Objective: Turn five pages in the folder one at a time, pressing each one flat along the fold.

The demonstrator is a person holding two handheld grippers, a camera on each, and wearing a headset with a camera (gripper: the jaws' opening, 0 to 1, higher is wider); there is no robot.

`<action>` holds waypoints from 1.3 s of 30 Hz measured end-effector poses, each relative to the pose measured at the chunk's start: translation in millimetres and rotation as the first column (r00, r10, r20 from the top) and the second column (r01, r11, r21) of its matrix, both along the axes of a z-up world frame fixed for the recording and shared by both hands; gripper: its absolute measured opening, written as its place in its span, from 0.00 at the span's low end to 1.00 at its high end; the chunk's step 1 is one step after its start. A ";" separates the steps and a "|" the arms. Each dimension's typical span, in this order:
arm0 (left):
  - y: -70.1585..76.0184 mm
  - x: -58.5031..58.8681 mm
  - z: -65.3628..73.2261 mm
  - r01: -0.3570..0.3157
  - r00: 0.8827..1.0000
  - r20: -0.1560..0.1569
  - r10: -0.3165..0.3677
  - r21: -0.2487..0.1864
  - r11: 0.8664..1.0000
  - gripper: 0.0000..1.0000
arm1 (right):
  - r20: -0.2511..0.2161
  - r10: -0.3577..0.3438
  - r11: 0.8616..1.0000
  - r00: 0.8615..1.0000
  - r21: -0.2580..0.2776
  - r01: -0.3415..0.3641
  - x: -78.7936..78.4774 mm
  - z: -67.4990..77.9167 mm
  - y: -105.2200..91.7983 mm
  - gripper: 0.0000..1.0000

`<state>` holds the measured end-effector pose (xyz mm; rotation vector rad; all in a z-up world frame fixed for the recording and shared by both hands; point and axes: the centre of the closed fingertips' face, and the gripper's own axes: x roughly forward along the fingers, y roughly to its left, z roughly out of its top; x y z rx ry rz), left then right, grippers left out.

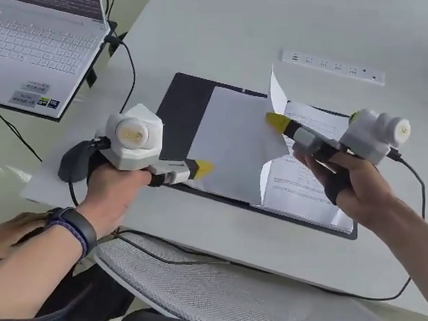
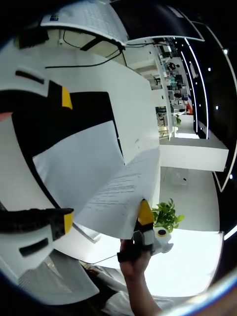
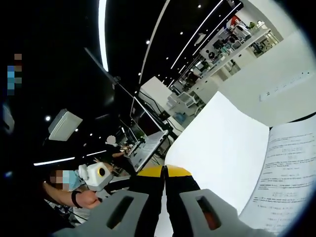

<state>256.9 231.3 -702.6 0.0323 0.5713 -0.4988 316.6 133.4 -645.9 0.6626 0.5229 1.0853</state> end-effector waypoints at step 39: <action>44.2 -5.2 32.7 -0.079 0.996 0.048 0.080 -0.020 0.997 0.79 | -0.215 0.074 0.982 0.974 -0.154 -0.109 -4.5 -117.0 96.1 0.00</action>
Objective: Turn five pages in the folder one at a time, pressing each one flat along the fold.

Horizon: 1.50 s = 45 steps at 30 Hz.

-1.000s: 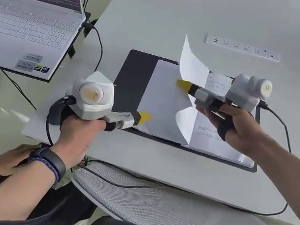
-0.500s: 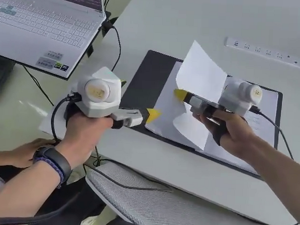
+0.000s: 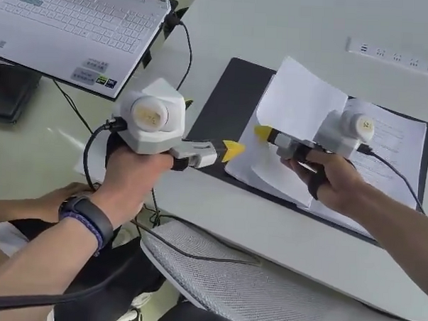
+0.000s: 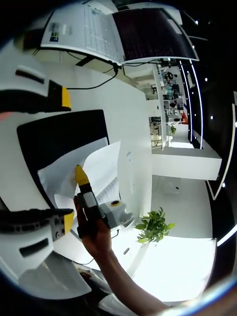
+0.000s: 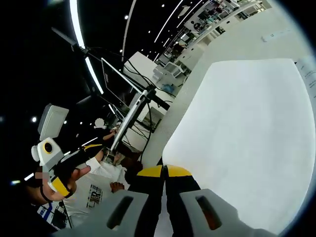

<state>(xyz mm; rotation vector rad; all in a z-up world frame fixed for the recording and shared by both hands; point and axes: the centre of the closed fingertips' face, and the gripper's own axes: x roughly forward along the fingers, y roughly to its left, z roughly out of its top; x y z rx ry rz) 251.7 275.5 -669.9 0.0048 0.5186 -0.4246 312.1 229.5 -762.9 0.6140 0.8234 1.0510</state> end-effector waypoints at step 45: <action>-1.2 0.3 -6.2 0.005 1.000 -0.020 -0.005 0.000 1.000 0.79 | -0.045 -0.038 0.998 0.998 -0.041 0.036 16.8 -35.6 4.4 0.07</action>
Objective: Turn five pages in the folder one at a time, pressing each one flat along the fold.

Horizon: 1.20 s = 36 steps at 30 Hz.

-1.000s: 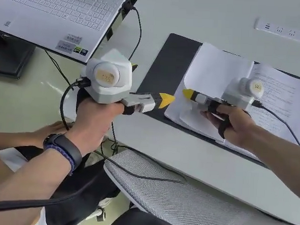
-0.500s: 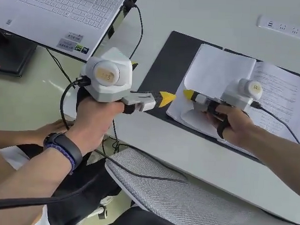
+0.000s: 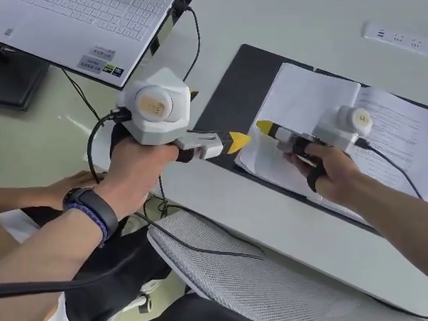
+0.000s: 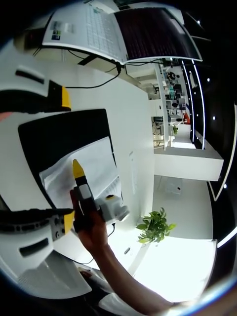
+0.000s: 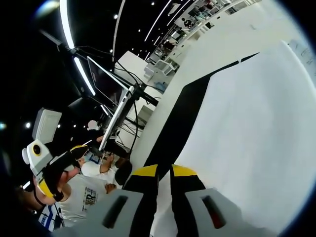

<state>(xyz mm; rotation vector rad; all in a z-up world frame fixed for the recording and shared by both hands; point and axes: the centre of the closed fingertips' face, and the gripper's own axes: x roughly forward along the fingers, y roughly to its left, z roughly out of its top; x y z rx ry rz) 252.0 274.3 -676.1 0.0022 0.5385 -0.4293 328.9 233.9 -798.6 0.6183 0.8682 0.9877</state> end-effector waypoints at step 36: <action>-61.2 20.2 -28.5 0.186 0.982 -0.045 -0.185 0.029 0.982 0.61 | 0.330 0.104 0.992 0.938 -0.107 -0.072 15.9 93.7 -56.4 0.14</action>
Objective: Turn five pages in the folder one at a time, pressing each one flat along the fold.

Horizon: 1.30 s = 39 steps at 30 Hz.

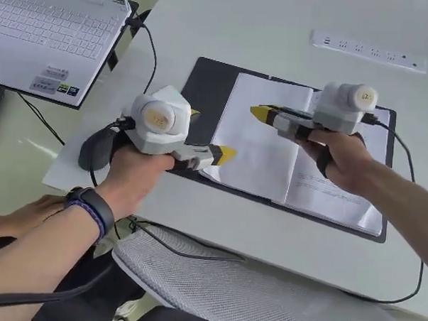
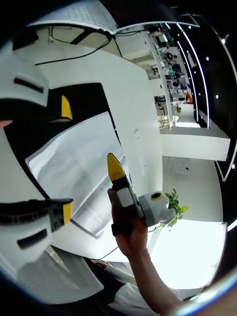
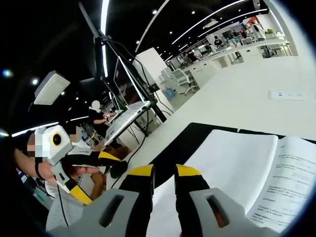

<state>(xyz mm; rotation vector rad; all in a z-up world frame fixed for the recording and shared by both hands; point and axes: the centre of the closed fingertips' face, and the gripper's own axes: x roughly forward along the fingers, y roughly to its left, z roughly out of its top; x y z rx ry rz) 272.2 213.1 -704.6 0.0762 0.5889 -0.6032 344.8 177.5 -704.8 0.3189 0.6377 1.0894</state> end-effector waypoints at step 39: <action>-17.6 -13.9 -97.8 0.070 0.982 -0.184 -0.053 0.088 0.994 0.18 | 0.062 -0.045 0.997 0.997 -0.052 0.048 -14.9 1.3 -74.2 0.14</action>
